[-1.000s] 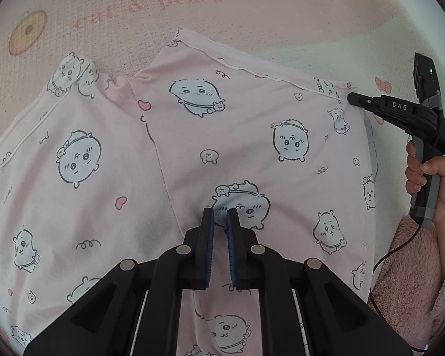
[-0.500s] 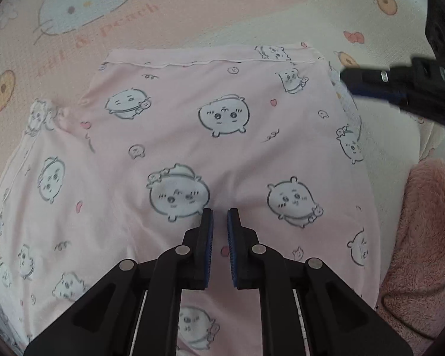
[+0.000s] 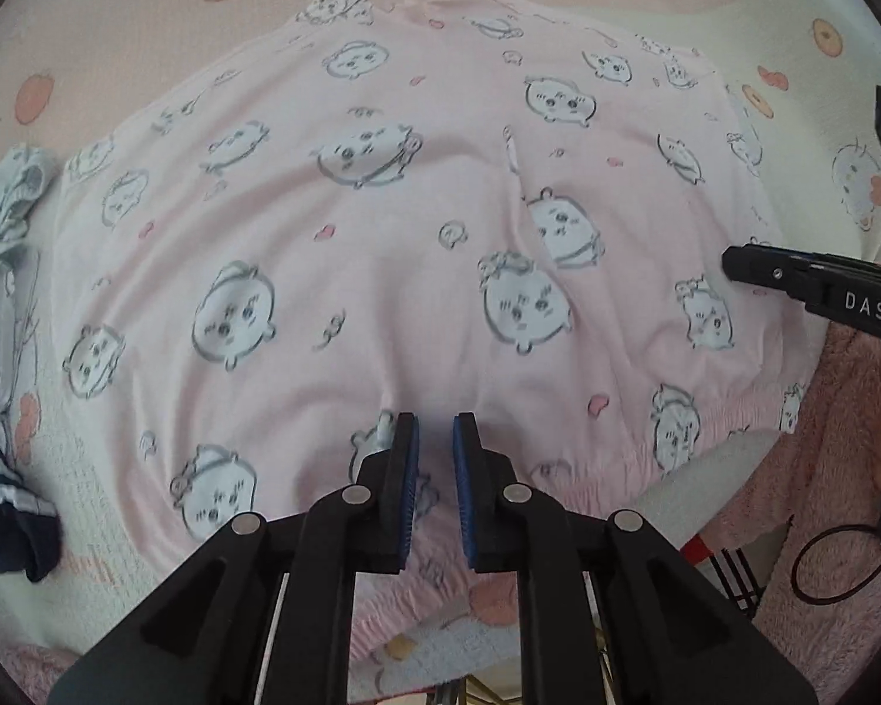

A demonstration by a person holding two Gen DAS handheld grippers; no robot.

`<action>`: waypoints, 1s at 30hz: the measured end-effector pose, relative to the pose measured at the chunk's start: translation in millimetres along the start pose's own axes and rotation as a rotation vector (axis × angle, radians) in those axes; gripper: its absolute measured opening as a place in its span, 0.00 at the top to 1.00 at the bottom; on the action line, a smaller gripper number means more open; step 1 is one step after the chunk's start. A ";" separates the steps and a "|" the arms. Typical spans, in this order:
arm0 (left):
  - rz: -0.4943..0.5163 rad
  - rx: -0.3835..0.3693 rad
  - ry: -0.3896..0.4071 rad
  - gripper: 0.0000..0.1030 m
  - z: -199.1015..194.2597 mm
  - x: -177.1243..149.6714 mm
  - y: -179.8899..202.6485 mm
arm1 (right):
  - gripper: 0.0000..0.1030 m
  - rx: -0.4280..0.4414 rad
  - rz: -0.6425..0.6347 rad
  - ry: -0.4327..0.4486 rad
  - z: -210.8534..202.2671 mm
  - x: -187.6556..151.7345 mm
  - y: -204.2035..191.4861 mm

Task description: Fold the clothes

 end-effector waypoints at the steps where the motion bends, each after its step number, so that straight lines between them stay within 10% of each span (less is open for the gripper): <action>1: -0.016 -0.005 0.012 0.87 -5.5 -4.8 -2.8 | 0.76 -0.010 -0.034 0.024 -7.7 -2.7 -6.1; 8: -0.123 -0.028 0.012 0.86 -5.7 -23.4 -17.6 | 0.76 0.053 -0.239 -0.011 -6.8 -45.7 -80.0; 11: -0.079 0.055 0.008 0.80 -19.8 -31.5 -32.8 | 0.78 0.016 -0.278 -0.037 -6.3 -52.0 -73.3; 17: -0.301 0.039 0.053 0.65 -34.3 -55.6 -86.2 | 0.77 0.026 -0.179 0.000 -18.1 -44.2 -59.1; 23: -0.173 0.211 -0.065 0.64 -39.5 -85.2 -103.0 | 0.77 -0.016 -0.123 -0.059 -7.2 -48.0 -52.1; 30: -0.292 0.109 -0.004 0.64 -51.0 -87.3 -109.7 | 0.75 -0.008 -0.110 -0.014 -12.1 -41.9 -52.2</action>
Point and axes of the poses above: each gripper's, at about its wrist camera, not at the fingertips, and z roughly the way its jaws point, y to its right, x to its top, the point moved 6 cm from there along z, roughly the way its jaws point, and after that the axes turned 15 degrees about y, right-handed, at the moved point
